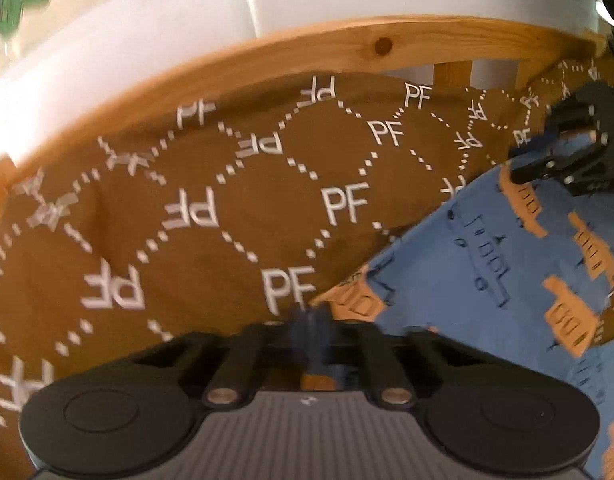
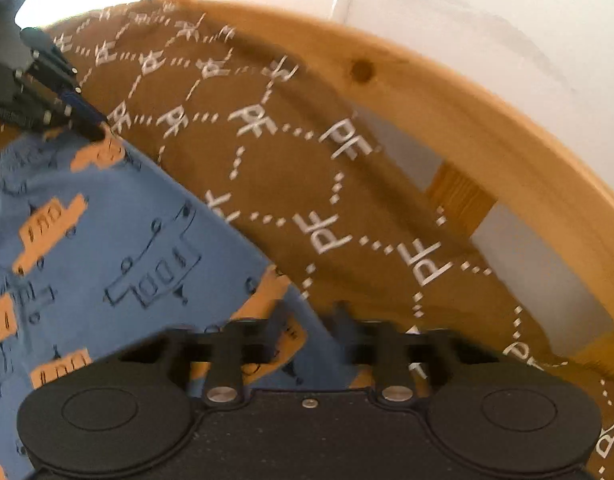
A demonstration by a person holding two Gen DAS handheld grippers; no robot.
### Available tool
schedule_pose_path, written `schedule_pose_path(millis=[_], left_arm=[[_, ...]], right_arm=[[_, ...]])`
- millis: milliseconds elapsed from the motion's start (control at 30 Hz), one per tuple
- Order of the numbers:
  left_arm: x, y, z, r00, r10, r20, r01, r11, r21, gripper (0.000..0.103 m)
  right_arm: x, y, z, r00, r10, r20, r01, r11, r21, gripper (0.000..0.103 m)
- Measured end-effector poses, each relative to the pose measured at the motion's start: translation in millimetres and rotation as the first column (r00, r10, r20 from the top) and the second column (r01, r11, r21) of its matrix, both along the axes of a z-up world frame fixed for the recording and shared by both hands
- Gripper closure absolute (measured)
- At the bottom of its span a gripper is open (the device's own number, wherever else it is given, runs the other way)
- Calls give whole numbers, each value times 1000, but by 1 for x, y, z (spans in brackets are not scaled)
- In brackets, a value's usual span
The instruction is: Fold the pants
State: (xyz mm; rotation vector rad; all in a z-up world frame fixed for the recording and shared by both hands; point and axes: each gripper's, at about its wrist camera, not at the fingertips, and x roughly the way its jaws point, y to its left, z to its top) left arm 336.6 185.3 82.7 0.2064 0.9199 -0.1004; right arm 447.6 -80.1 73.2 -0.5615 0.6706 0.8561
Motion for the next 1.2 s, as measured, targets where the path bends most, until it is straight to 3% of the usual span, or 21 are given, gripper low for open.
schedule_pose_path(millis=[67, 233, 400, 567, 700, 833, 1033, 1200], left_arm=[[-4, -4, 2, 999, -3, 41, 3, 1000, 3, 102], [-40, -10, 21, 978, -26, 208, 19, 999, 37, 103], [-93, -21, 35, 935, -134, 329, 99, 988, 119, 103], [-151, -44, 37, 872, -293, 393, 200, 945, 260, 103], [-194, -55, 25, 847, -393, 357, 280, 903, 327, 103], [-238, -65, 1, 822, -495, 281, 363, 836, 412, 103], [-271, -70, -50, 816, -558, 150, 447, 775, 446, 103], [-281, -72, -67, 809, -576, 116, 478, 760, 440, 103]], right_arm=[[-10, -1, 1, 1000, 8, 25, -8, 1000, 3, 103], [-65, -22, 19, 989, -17, 147, 7, 998, 69, 103], [-146, -45, 27, 968, -39, 246, 7, 992, 127, 103], [-227, -66, 27, 952, -32, 304, -14, 989, 146, 103], [-282, -75, 16, 956, -26, 291, -19, 989, 150, 103], [-333, -77, -8, 965, -32, 260, -5, 990, 141, 103], [-373, -70, -55, 983, -88, 160, 61, 985, 163, 103], [-391, -70, -72, 983, -130, 130, 107, 979, 176, 103]])
